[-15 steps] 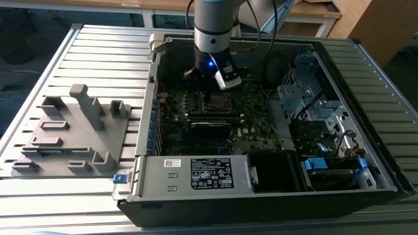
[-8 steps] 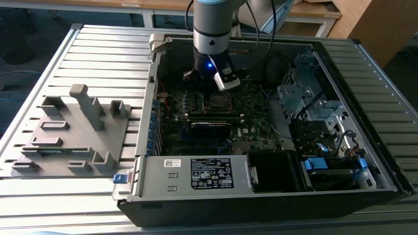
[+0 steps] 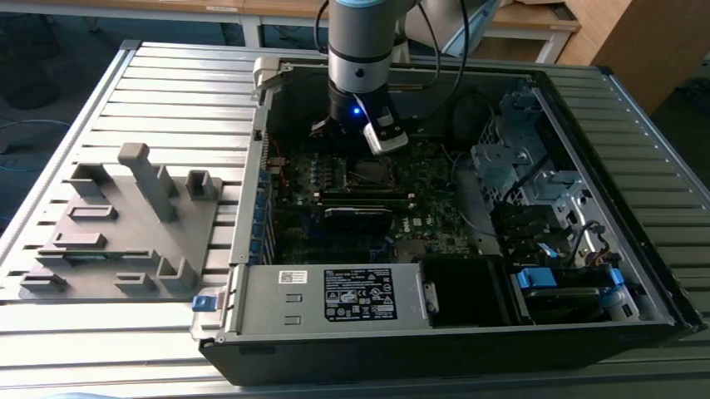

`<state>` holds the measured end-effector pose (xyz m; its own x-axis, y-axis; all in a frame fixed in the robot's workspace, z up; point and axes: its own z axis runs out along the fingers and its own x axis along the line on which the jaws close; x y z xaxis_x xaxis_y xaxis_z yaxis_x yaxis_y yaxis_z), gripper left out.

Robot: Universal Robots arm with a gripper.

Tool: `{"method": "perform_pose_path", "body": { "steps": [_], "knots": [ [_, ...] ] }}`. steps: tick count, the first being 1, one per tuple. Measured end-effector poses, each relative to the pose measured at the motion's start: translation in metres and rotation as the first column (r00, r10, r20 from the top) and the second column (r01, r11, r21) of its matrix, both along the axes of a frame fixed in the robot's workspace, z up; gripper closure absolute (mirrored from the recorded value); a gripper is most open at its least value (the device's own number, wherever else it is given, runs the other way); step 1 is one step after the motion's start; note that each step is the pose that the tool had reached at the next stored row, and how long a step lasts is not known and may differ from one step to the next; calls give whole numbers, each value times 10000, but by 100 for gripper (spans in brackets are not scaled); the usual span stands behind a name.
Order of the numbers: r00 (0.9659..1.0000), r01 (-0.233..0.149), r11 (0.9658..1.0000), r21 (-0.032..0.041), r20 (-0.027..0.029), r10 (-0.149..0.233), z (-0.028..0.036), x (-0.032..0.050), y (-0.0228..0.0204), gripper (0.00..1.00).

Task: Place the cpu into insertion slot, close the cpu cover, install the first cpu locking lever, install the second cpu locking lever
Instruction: 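Close the cpu cover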

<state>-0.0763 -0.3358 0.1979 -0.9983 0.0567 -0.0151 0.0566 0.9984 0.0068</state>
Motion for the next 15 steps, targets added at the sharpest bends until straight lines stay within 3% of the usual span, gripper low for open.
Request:
{"method": "perform_pose_path", "body": {
  "steps": [4,12,15],
  "knots": [
    [10000,1,10000,13,8,-1,10,1,2,89],
    [10000,0,10000,1,1,0,157,0,0,89],
    [10000,0,10000,3,1,0,163,0,1,89]
  ]
}}
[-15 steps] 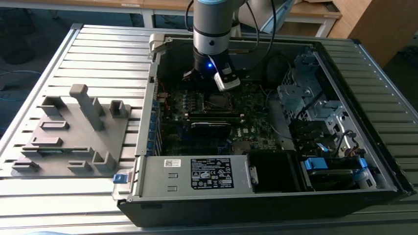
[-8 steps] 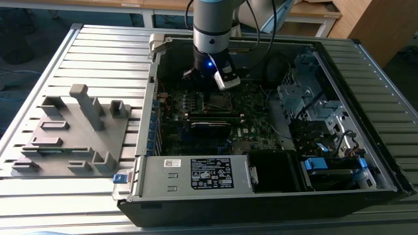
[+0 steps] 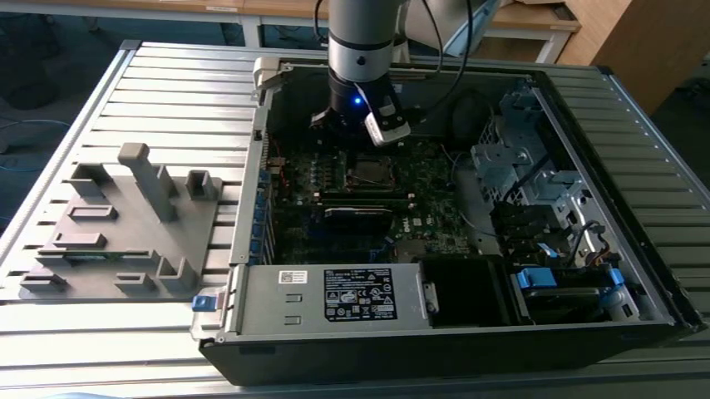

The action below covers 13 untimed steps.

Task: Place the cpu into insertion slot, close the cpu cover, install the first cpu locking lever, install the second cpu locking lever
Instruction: 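Close the cpu cover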

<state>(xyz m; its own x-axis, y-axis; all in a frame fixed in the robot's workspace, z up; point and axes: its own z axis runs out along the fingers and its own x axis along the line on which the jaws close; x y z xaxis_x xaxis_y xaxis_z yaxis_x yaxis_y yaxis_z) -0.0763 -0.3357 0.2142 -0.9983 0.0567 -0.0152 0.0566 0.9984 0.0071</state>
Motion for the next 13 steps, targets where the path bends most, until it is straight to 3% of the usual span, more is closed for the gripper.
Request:
{"method": "perform_pose_path", "body": {
  "steps": [3,10,13],
  "knots": [
    [10000,-1,10000,1,-2,1,1,23,0,89],
    [10000,0,10000,1,-2,0,1,221,0,89],
    [10000,0,10000,2,-1,0,1,241,-1,89]
  ]
}}
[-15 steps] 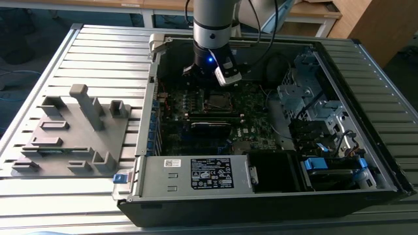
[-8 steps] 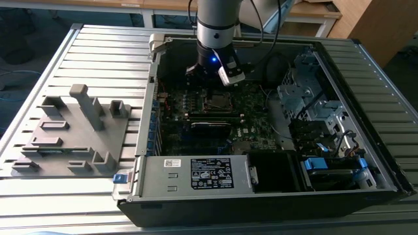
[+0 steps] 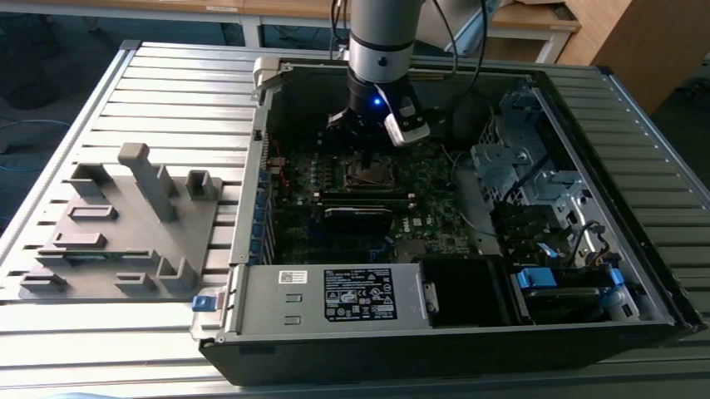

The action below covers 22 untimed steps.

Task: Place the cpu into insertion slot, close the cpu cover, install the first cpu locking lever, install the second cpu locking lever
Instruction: 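Close the cpu cover, then install the first cpu locking lever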

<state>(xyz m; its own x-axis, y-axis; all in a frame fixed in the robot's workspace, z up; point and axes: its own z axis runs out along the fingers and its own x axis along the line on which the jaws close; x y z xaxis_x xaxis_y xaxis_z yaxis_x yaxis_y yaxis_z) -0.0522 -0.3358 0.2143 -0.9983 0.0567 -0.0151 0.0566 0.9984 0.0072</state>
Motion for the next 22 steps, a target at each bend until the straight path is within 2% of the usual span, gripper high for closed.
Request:
{"method": "perform_pose_path", "body": {
  "steps": [22],
  "knots": [
    [10000,1,10000,0,-1,-1,40,32,1,89]
  ]
}}
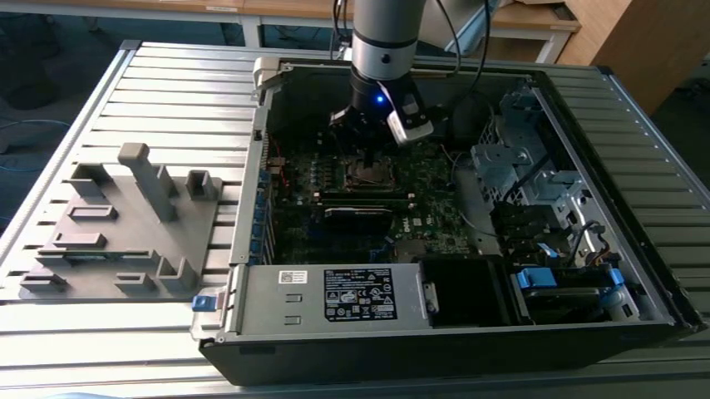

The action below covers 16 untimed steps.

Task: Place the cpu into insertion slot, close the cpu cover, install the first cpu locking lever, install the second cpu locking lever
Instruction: 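Install the first cpu locking lever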

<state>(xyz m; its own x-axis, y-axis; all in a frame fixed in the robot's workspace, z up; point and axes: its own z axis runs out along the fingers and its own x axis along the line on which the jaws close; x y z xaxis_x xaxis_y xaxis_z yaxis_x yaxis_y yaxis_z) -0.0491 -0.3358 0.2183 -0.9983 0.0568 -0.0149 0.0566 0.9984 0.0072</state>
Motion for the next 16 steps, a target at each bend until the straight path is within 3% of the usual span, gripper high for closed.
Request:
{"method": "perform_pose_path", "body": {
  "steps": [16],
  "knots": [
    [10000,0,10000,0,0,0,23,0,0,89]
  ]
}}
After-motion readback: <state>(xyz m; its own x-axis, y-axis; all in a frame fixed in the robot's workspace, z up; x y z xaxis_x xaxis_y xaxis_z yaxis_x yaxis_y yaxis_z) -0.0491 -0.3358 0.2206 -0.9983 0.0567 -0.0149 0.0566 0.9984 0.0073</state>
